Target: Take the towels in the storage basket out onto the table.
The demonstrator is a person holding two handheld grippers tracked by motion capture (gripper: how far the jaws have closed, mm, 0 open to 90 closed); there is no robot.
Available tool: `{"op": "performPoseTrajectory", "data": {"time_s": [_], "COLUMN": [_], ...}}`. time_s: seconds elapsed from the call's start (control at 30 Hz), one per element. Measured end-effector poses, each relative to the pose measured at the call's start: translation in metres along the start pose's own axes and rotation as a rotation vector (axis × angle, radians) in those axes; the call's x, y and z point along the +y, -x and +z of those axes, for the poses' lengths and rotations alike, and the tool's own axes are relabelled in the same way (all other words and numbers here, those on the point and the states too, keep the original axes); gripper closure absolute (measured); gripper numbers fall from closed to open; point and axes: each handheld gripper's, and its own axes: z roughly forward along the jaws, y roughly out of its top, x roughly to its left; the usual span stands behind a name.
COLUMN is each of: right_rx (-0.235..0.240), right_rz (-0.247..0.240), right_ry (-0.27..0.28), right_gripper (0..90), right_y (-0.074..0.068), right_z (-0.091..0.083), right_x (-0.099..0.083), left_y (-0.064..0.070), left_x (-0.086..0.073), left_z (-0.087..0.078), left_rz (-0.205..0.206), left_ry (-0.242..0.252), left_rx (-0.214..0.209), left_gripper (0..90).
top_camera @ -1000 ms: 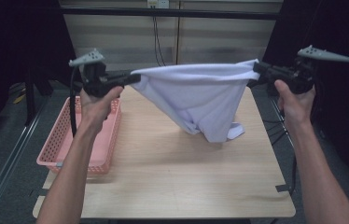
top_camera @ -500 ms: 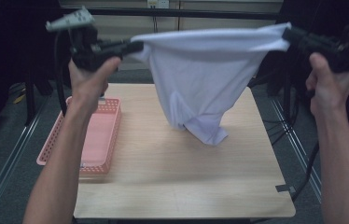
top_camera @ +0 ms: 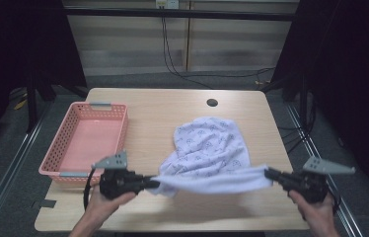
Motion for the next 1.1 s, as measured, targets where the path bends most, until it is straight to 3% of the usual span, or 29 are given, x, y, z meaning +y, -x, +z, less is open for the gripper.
{"op": "performPoseTrajectory", "data": {"time_s": [0.03,0.07,0.13,0.17,0.3,0.4,0.43,0.5,0.53,0.57,0.6,0.63,0.67,0.7,0.73,0.77,0.8,0.9,1.0,1.07,1.1], "right_rx": [0.0,0.008,0.006,0.009,-0.028,-0.032,-0.03,-0.036,-0.04,-0.04,-0.063,-0.063,-0.077,-0.091,-0.096,-0.096,-0.098,-0.08,-0.065,-0.056,-0.056], "right_rz": [0.0,0.012,0.03,0.04,0.025,0.007,0.011,0.007,-0.003,-0.003,-0.009,-0.009,0.011,0.009,0.012,0.012,0.013,-0.016,-0.049,-0.067,-0.067], "right_ry": [0.0,-0.031,-0.081,-0.126,-0.153,-0.144,-0.139,-0.128,-0.132,-0.132,-0.11,-0.11,-0.099,-0.097,-0.1,-0.1,-0.103,-0.155,-0.18,-0.186,-0.186], "right_gripper": [87.6,87.5,86.8,80.9,60.2,57.3,56.3,54.7,53.5,53.5,51.7,51.7,50.1,49.9,49.9,49.9,50.0,49.9,49.2,48.6,48.6], "right_y": [0.0,-0.004,-0.011,-0.014,-0.017,-0.013,-0.011,-0.01,-0.01,-0.01,-0.01,-0.01,-0.007,-0.005,-0.003,-0.003,-0.001,0.005,0.009,0.014,0.014], "right_z": [0.0,0.0,-0.003,-0.005,-0.009,-0.006,-0.004,-0.002,-0.002,-0.002,-0.01,-0.01,-0.016,-0.017,-0.016,-0.016,-0.014,0.009,0.031,0.047,0.047], "right_x": [0.0,-0.015,-0.042,-0.054,-0.065,-0.061,-0.058,-0.054,-0.051,-0.051,-0.049,-0.049,-0.05,-0.051,-0.052,-0.052,-0.052,-0.05,-0.043,-0.038,-0.038], "left_y": [0.002,0.005,0.011,0.015,0.011,-0.002,-0.007,-0.016,-0.016,-0.023,-0.035,-0.035,-0.043,-0.057,-0.062,-0.062,-0.067,-0.066,-0.066,-0.064,-0.064], "left_x": [-0.013,-0.025,-0.043,-0.05,-0.051,-0.042,-0.04,-0.036,-0.036,-0.035,-0.034,-0.034,-0.034,-0.033,-0.033,-0.033,-0.034,-0.035,-0.035,-0.035,-0.035], "left_z": [0.003,0.007,0.012,0.013,0.011,0.008,0.009,0.014,0.014,0.018,0.028,0.028,0.034,0.049,0.057,0.057,0.067,0.084,0.09,0.092,0.092], "left_rz": [-0.027,-0.056,-0.055,-0.059,-0.085,-0.09,-0.089,-0.097,-0.097,-0.121,-0.141,-0.141,-0.145,-0.155,-0.163,-0.163,-0.157,-0.129,-0.097,-0.05,-0.05], "left_ry": [-0.015,-0.028,-0.078,-0.095,-0.072,-0.016,-0.015,-0.045,-0.045,-0.046,-0.057,-0.057,-0.071,-0.119,-0.14,-0.14,-0.184,-0.239,-0.256,-0.263,-0.263], "left_rx": [-0.006,-0.029,-0.053,-0.093,-0.107,-0.108,-0.101,-0.026,-0.026,0.005,0.033,0.033,0.051,0.076,0.109,0.109,0.113,0.135,0.161,0.218,0.218], "left_gripper": [83.5,82.4,80.9,73.7,58.2,52.1,51.3,55.2,58.5,58.5,65.0,66.3,68.9,69.8,70.3,69.5,69.5,60.4,59.4,69.8,79.3]}}
